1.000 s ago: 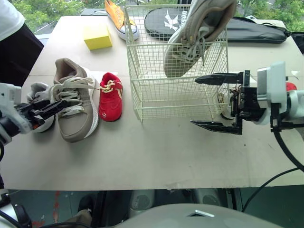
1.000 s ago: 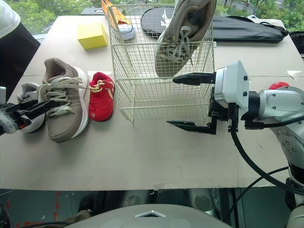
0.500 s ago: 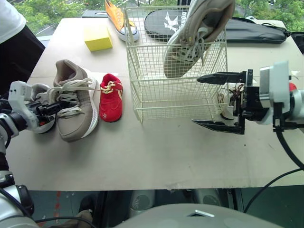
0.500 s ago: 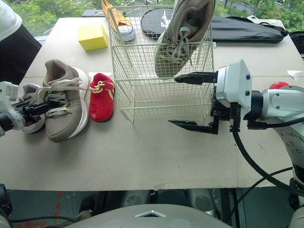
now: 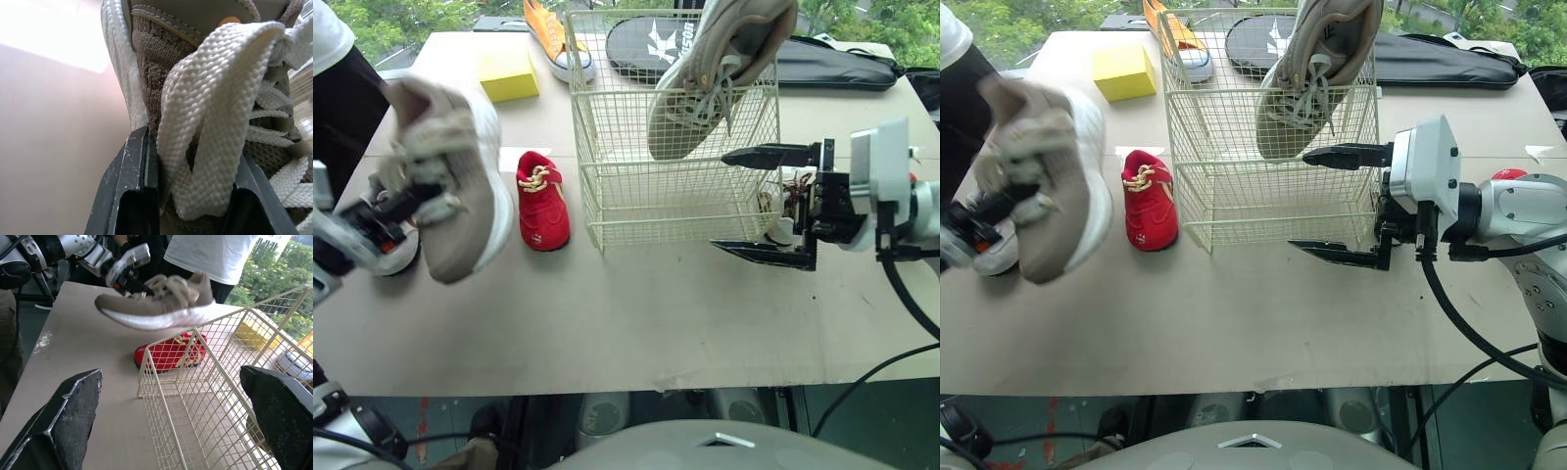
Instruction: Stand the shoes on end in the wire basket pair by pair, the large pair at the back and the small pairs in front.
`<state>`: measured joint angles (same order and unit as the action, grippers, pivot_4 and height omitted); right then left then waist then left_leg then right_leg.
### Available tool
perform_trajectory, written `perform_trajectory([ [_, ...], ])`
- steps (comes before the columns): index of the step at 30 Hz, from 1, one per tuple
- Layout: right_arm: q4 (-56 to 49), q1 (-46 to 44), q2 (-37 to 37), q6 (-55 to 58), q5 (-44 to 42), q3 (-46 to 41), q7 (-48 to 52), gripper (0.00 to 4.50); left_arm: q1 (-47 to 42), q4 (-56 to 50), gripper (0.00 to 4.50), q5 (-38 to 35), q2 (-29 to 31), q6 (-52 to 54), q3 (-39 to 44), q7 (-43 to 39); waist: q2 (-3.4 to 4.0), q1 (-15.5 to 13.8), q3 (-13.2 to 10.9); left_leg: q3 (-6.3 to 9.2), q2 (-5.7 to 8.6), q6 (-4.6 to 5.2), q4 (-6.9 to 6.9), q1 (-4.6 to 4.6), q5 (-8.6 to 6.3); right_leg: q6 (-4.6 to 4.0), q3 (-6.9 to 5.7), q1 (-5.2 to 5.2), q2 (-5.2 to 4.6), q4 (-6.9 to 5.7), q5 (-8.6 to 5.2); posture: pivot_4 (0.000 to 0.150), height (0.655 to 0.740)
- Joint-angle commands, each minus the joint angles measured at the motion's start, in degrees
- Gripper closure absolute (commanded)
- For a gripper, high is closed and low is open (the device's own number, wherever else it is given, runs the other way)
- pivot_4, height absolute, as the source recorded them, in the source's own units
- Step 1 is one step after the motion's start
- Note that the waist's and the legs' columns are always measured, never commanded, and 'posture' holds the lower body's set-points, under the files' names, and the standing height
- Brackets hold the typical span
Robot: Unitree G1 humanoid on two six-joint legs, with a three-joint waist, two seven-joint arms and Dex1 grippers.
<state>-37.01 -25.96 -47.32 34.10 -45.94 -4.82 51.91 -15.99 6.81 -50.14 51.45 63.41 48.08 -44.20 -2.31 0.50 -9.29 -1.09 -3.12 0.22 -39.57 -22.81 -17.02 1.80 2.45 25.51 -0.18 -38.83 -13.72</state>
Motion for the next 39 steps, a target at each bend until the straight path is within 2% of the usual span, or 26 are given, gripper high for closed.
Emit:
perform_trajectory([
  [1, 0.44, -1.02, 0.52, -1.98, 0.51, -0.99, 0.26, 0.0, -8.43, -7.27, 3.59, -7.87, -0.27, 1.62, 3.85, 7.53, 0.0, -0.11, 0.0, 0.02, 0.01, 0.0, 0.0, 0.0, 0.0, 0.0, 0.02, 0.0, -0.04, 0.0, 0.0, 0.15, 0.74],
  [5, 1.61, -0.78, 1.32, -2.82, 1.86, -2.6, -1.64, 0.0, -23.23, -11.48, 3.59, -8.33, -4.58, -2.62, -3.59, 17.42, -0.01, -0.43, 0.01, 0.01, 0.16, -0.02, -0.07, 0.02, 0.01, 0.03, 0.03, -0.09, -0.12, 0.01, 0.02, 0.15, 0.74],
  [9, 1.32, 0.61, 2.34, -2.33, 1.67, -7.03, -6.7, 0.0, -36.85, -12.98, 3.59, -2.66, -11.43, -10.94, -13.14, 25.22, -0.02, -1.12, 0.0, 0.05, 0.26, -0.06, -0.11, -0.02, 0.03, 0.02, -0.03, -0.1, -0.14, -0.01, 0.03, 0.15, 0.74],
  [13, -0.84, 4.15, 1.34, -1.1, 2.03, -11.23, -10.03, 0.0, -42.84, -13.72, 3.59, 6.46, -17.03, -20.75, -23.42, 27.23, -0.02, -1.15, 0.0, -0.02, 0.37, -0.33, -0.11, -0.03, 0.19, 0.03, 0.03, -0.08, -0.26, 0.0, 0.02, 0.15, 0.74],
  [15, -2.63, 7.02, 0.79, -0.63, 2.37, -14.01, -11.85, 0.0, -43.44, -14.5, 3.59, 14.97, -20.21, -29.75, -31.21, 27.09, 0.0, -1.21, 0.01, -0.08, 0.42, -0.33, -0.06, 0.0, 0.19, 0.04, 0.09, -0.08, -0.32, 0.01, 0.02, 0.15, 0.74],
  [20, -7.06, 11.16, 0.21, 1.92, -0.76, -19.69, -16.7, 0.0, -44.08, -9.89, 3.59, 31.4, -27.5, -49.61, -40.78, 30.53, 0.01, -1.13, 0.0, -0.1, 0.49, -0.33, -0.04, -0.03, 0.19, 0.05, 0.14, -0.07, -0.34, 0.04, 0.02, 0.15, 0.74],
  [25, -10.43, 14.47, -0.85, 3.38, -3.02, -23.12, -19.54, 0.0, -43.75, 0.01, 3.59, 48.12, -32.08, -70.05, -47.52, 38.13, 0.03, -1.03, 0.01, -0.09, 0.52, -0.11, -0.03, 0.08, 0.08, 0.06, 0.24, -0.08, -0.26, 0.0, 0.02, 0.15, 0.74],
  [28, -11.92, 15.39, -1.48, 3.98, -4.56, -24.54, -21.16, 0.0, -42.43, 6.16, 3.59, 54.46, -32.94, -79.48, -48.74, 42.48, 0.03, -1.11, 0.01, -0.08, 0.54, -0.08, -0.03, 0.06, 0.06, 0.07, 0.25, -0.08, -0.26, 0.0, 0.03, 0.15, 0.74],
  [32, -13.14, 16.52, -2.37, 4.37, -5.86, -25.48, -22.84, 0.0, -40.49, 13.18, 3.59, 58.82, -33.81, -88.2, -51.19, 42.98, 0.02, -1.3, 0.01, -0.08, 0.55, -0.07, -0.03, 0.05, 0.06, 0.08, 0.22, -0.08, -0.29, 0.02, 0.03, 0.15, 0.74],
  [39, -13.92, 18.05, -3.87, 4.2, -7.81, -26.99, -24.66, 0.0, -35.3, 14.7, 3.59, 56.48, -35.86, -90.73, -50.9, 39.66, 0.04, -1.33, 0.03, -0.08, 0.65, -0.06, -0.06, 0.05, 0.06, 0.1, 0.19, -0.14, -0.41, 0.02, 0.04, 0.15, 0.74],
])
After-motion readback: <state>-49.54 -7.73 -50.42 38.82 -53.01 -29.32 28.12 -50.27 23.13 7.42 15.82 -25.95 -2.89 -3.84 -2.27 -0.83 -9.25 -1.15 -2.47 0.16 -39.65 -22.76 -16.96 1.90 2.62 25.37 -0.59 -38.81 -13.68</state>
